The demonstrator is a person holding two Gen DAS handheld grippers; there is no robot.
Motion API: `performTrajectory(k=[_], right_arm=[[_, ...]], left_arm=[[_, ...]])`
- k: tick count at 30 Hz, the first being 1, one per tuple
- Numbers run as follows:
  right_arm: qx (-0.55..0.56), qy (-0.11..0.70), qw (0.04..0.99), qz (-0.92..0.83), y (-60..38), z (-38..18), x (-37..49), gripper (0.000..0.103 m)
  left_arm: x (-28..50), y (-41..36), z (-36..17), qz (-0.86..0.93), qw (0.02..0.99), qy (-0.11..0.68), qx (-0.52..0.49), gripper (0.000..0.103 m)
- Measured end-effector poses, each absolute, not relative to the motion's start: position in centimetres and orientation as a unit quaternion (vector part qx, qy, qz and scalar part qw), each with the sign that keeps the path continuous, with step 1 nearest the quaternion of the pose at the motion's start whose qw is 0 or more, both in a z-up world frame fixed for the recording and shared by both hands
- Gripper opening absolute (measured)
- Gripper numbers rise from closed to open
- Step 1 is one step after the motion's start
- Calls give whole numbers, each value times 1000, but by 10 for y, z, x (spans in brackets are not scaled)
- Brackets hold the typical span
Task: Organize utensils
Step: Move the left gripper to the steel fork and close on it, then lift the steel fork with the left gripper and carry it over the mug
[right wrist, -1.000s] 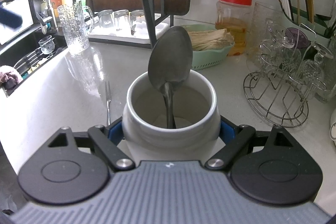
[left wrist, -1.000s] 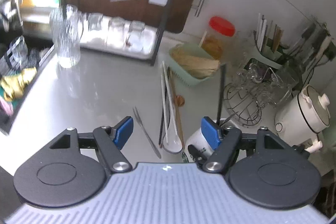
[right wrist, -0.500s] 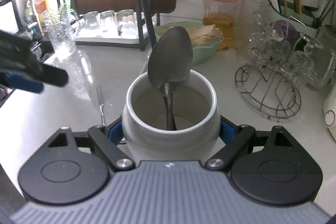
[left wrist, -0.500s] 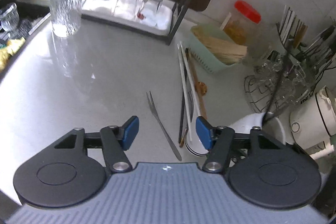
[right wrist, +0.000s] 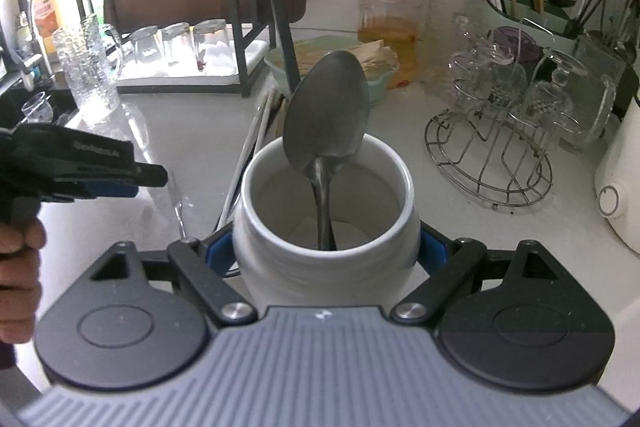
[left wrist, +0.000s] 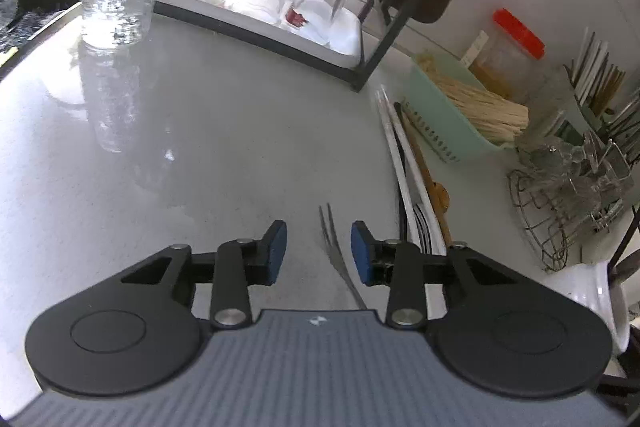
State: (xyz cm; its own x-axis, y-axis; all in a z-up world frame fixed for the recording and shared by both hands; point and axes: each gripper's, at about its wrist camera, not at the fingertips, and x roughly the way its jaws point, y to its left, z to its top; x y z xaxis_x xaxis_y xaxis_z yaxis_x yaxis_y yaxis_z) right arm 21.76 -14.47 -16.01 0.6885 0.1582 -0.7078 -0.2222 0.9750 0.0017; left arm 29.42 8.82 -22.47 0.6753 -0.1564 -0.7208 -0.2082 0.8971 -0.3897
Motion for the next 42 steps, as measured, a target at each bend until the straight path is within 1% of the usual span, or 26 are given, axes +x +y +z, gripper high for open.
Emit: performTrajectory(k=[5,15,19,23,25,29,36,42], right_arm=[[-36,373,923,90,-142,-161,215,91],[-33,362,928,80,-140,-163,213,91],[-29,365,928,72,-140,-162,213,91],[-28,355,932,63,-138,-164,210,91],[-26,352,934,57,-136,-165,209,91],[-23,354,933,51,-135,-164,210,91],[-24,372,927,52,-135,-161,215,91],[-28,366,928,56,-135,-162,212,91]], left_arm=[[306,83,-233,-3,894,394,-211,33],[320,88,-235,-32,890,399,-219,32],[320,87,-236,-38,885,408,-219,23],[317,86,-239,-50,885,409,-216,17],[317,86,-239,-49,885,410,-213,11],[319,86,-240,-49,882,415,-215,5],[325,81,-240,-61,877,425,-216,2],[325,80,-238,-71,875,427,-215,1]])
